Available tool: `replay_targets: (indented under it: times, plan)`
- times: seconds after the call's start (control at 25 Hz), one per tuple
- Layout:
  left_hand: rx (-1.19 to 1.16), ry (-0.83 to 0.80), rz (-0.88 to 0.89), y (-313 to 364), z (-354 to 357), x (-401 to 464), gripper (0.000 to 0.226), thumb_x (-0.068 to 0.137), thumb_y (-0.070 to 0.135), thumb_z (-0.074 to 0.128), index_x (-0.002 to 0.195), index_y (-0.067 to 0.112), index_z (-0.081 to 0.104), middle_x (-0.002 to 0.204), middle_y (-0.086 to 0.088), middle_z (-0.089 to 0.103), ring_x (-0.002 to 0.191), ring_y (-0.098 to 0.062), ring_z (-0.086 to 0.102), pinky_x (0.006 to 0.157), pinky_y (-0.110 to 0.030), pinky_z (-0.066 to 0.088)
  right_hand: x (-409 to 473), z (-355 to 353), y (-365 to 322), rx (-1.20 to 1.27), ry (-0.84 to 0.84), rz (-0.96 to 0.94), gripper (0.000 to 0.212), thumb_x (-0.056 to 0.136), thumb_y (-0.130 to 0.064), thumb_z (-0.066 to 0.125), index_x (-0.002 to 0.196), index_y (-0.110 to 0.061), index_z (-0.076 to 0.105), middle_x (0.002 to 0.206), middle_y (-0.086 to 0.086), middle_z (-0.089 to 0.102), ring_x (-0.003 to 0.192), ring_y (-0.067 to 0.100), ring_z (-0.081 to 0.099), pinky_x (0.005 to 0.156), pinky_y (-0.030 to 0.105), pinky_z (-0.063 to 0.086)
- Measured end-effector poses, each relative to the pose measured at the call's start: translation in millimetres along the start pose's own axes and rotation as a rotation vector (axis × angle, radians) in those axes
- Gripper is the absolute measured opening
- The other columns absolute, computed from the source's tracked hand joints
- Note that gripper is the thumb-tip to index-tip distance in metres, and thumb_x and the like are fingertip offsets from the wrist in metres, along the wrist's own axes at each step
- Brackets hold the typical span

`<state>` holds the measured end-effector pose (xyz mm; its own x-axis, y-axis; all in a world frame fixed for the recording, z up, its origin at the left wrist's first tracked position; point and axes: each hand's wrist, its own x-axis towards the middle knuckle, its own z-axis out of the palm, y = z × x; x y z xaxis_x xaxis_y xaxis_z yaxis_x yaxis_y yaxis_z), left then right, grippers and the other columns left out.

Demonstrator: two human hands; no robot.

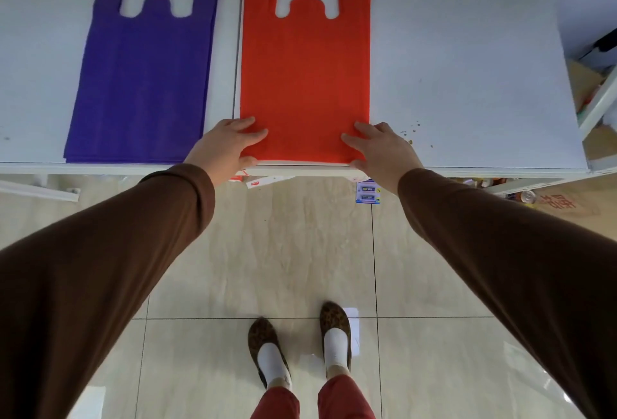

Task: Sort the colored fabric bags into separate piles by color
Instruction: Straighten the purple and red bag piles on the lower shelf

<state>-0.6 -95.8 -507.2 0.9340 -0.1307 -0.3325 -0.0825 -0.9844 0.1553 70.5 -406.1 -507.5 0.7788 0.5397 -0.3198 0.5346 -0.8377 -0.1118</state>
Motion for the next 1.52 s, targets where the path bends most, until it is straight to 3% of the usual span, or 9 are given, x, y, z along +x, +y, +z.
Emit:
replay_targets:
  times: [0.32,0.48,0.88,1.16,1.52]
  plan:
    - [0.038,0.03,0.015,-2,1,-3,0.057,0.097,0.039,0.051,0.15,0.029,0.034,0.158,-0.003,0.03,0.141,-0.028,0.033,0.109,-0.046,0.041,-1,-1,1,-0.059,0.017,-0.013,0.047,0.099,-0.032,0.051,0.145,-0.031,0.041,0.153,0.0,0.04,0.128,0.029,0.045,0.096,0.044,0.049]
    - [0.076,0.044,0.012,-2,3,-5,0.056,0.096,0.043,0.05,0.148,0.03,0.037,0.156,-0.003,0.033,0.141,-0.027,0.033,0.107,-0.047,0.044,-4,-3,-4,-0.078,0.009,0.017,0.057,0.094,-0.054,0.049,0.145,-0.03,0.042,0.156,-0.001,0.035,0.142,0.027,0.032,0.101,0.047,0.045]
    - [0.067,0.014,0.017,-1,-1,-4,0.056,0.096,0.045,0.049,0.148,0.031,0.037,0.157,-0.003,0.032,0.139,-0.027,0.037,0.108,-0.045,0.043,-2,-5,-10,-0.167,-0.031,0.007,0.051,0.098,-0.046,0.043,0.145,-0.025,0.039,0.155,0.003,0.036,0.137,0.027,0.043,0.096,0.047,0.049]
    - [-0.009,0.043,0.018,2,1,-5,0.055,0.095,0.04,0.054,0.146,0.027,0.04,0.156,-0.003,0.033,0.138,-0.028,0.039,0.111,-0.045,0.039,-4,-4,-12,-0.079,0.011,-0.01,0.05,0.095,-0.038,0.053,0.141,-0.022,0.045,0.15,0.001,0.041,0.126,0.028,0.049,0.091,0.044,0.051]
    - [-0.033,0.029,-0.026,3,2,-3,0.057,0.094,0.041,0.056,0.147,0.029,0.037,0.156,-0.002,0.032,0.139,-0.026,0.038,0.11,-0.044,0.039,-6,-6,-3,-0.064,0.038,0.003,0.05,0.092,-0.044,0.054,0.135,-0.021,0.048,0.143,0.0,0.046,0.12,0.025,0.052,0.085,0.042,0.052]
